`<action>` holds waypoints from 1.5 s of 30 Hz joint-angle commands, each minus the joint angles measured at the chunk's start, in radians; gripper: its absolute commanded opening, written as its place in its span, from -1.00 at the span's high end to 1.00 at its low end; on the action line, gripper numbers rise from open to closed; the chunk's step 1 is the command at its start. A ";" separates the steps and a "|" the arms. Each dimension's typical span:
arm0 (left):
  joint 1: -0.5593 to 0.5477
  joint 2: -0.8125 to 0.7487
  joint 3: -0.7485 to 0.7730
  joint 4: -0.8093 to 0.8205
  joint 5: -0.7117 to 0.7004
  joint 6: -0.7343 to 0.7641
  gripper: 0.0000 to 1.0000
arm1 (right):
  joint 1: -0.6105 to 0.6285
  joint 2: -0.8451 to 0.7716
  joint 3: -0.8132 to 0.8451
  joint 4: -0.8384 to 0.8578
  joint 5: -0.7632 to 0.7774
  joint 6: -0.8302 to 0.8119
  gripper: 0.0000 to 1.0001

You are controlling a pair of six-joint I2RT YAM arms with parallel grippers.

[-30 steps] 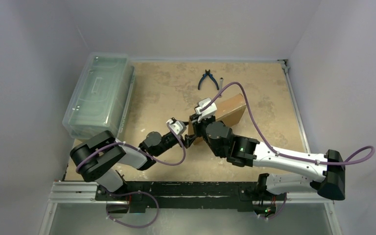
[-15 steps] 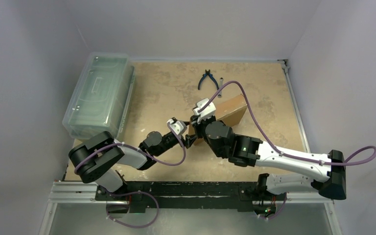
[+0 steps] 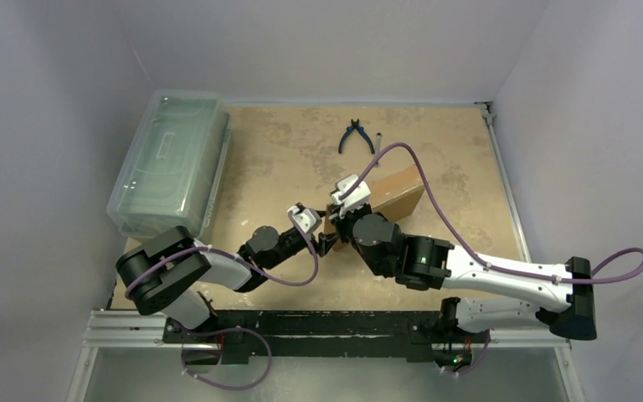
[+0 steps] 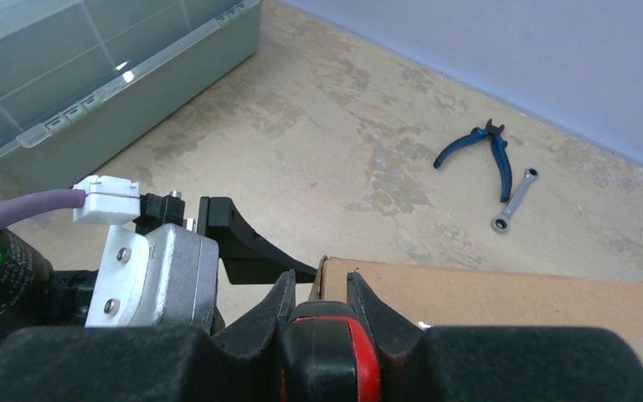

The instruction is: Unpack the express box

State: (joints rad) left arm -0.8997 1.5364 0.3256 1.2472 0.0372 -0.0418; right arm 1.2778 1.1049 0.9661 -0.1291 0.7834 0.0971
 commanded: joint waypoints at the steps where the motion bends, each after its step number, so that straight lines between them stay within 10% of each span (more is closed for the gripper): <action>1: 0.042 -0.008 -0.022 -0.017 -0.193 -0.022 0.30 | 0.033 -0.080 0.029 -0.124 0.067 -0.013 1.00; 14: 0.041 -0.001 -0.036 -0.037 -0.215 -0.058 0.42 | 0.078 -0.087 0.011 -0.127 0.115 0.046 1.00; 33: -0.022 -0.064 -0.068 -0.119 -0.214 0.016 0.50 | 0.071 -0.006 0.446 -0.181 0.286 -0.037 1.00; 45: -0.022 -0.084 -0.009 -0.221 -0.179 -0.280 0.50 | -0.660 0.048 0.336 -0.462 0.058 0.191 1.00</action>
State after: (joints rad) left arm -0.9218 1.4662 0.2882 1.1854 -0.1463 -0.1280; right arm 0.8238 1.0863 1.3247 -0.4255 0.9817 0.1566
